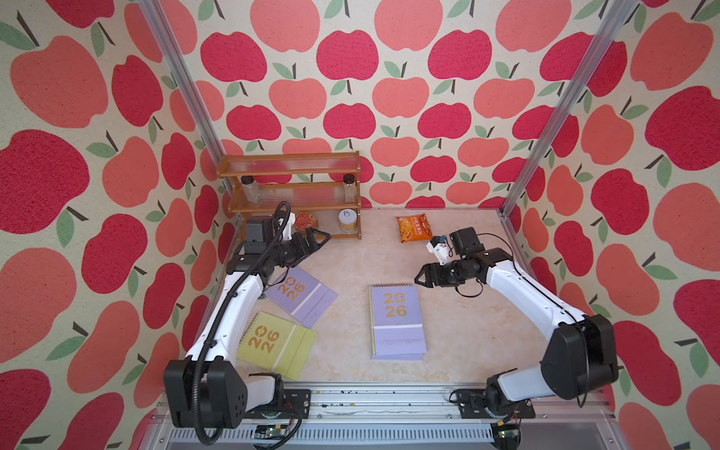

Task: Stack the calendars
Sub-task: Pick up the calendar at the center of the board.

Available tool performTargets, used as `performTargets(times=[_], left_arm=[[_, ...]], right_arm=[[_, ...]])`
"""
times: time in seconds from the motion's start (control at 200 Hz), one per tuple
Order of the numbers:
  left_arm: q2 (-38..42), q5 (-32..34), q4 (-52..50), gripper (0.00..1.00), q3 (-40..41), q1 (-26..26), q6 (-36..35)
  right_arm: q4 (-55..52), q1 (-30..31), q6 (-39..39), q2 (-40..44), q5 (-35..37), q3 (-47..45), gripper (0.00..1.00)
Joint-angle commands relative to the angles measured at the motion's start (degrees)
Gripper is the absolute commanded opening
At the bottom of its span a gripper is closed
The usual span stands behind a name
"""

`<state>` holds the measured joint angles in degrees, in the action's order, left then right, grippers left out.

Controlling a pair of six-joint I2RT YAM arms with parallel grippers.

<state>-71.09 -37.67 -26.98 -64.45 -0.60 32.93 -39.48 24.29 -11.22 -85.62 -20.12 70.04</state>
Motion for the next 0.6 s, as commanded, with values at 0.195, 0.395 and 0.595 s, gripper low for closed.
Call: performTargets(times=[0.195,0.395,0.595], left_arm=[[5.0,8.5,-12.8,0.99,9.3,7.9,2.2],[2.6,4.0,-8.5,0.99,16.1,14.7,2.1],[-1.2,5.2,-6.0,1.00,19.5,16.2,1.2]], right_arm=[[-0.4,10.9,1.9,-20.5,-5.6,22.7,0.76],[0.7,17.5,0.0,-34.7,-8.7,38.3,0.76],[0.6,20.5,-2.0,-47.5,-12.3,52.3,0.76]])
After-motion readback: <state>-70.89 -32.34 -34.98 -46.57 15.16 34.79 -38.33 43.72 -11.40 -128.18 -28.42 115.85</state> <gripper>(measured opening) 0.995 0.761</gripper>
